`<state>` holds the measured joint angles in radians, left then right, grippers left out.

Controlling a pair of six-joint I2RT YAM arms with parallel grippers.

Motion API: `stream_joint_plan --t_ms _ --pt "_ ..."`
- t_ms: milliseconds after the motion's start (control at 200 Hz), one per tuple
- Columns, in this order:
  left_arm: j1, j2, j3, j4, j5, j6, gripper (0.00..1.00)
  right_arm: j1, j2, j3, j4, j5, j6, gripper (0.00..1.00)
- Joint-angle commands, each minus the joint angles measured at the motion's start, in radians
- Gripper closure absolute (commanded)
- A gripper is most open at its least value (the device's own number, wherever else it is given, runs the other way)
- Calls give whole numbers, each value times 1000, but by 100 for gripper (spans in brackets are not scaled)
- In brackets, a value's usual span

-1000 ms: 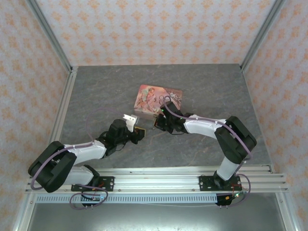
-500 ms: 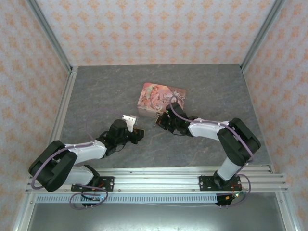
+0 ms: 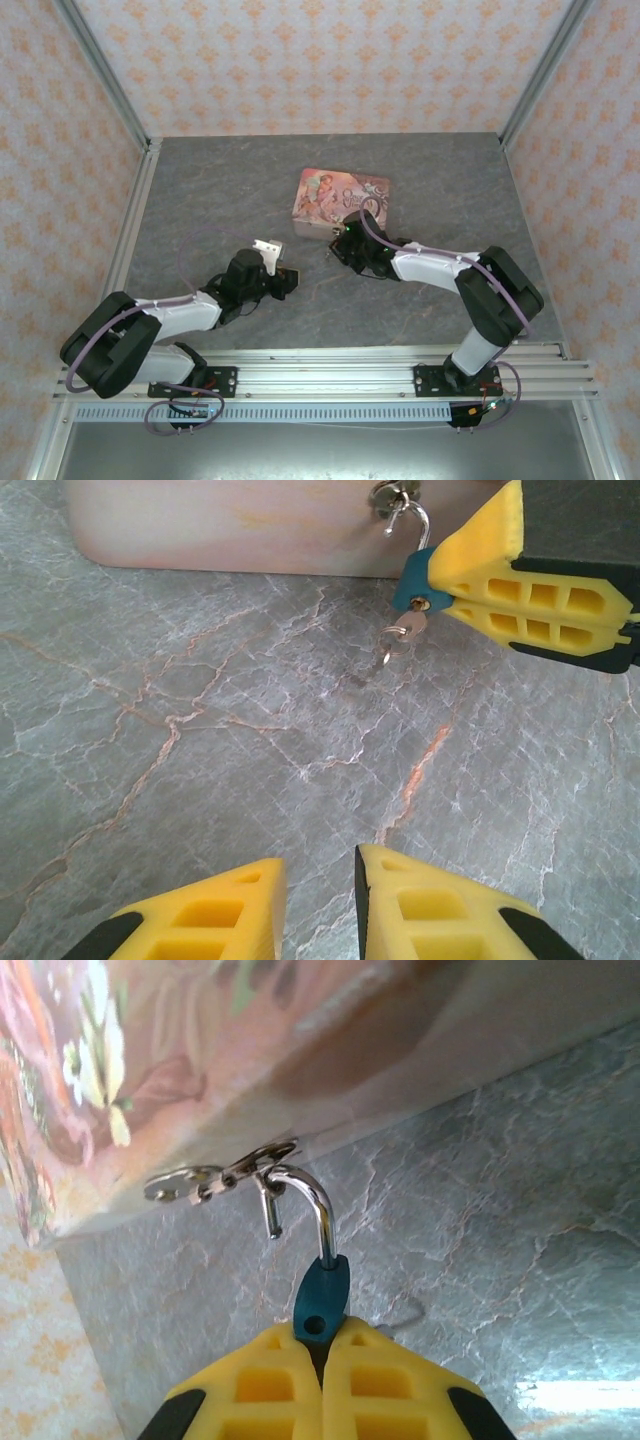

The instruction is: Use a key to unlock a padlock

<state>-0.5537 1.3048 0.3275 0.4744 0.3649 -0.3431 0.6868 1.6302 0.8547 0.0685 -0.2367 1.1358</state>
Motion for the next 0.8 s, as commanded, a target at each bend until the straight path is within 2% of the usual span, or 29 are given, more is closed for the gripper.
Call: stream_joint_plan --t_ms 0,495,796 --pt "8 -39 -16 -3 -24 0 75 15 -37 -48 56 109 100 100" --pt "10 -169 -50 -59 -28 11 75 103 -45 -22 77 429 267 100" --pt "12 -330 -92 -167 -56 27 73 112 -2 19 89 470 258 100"
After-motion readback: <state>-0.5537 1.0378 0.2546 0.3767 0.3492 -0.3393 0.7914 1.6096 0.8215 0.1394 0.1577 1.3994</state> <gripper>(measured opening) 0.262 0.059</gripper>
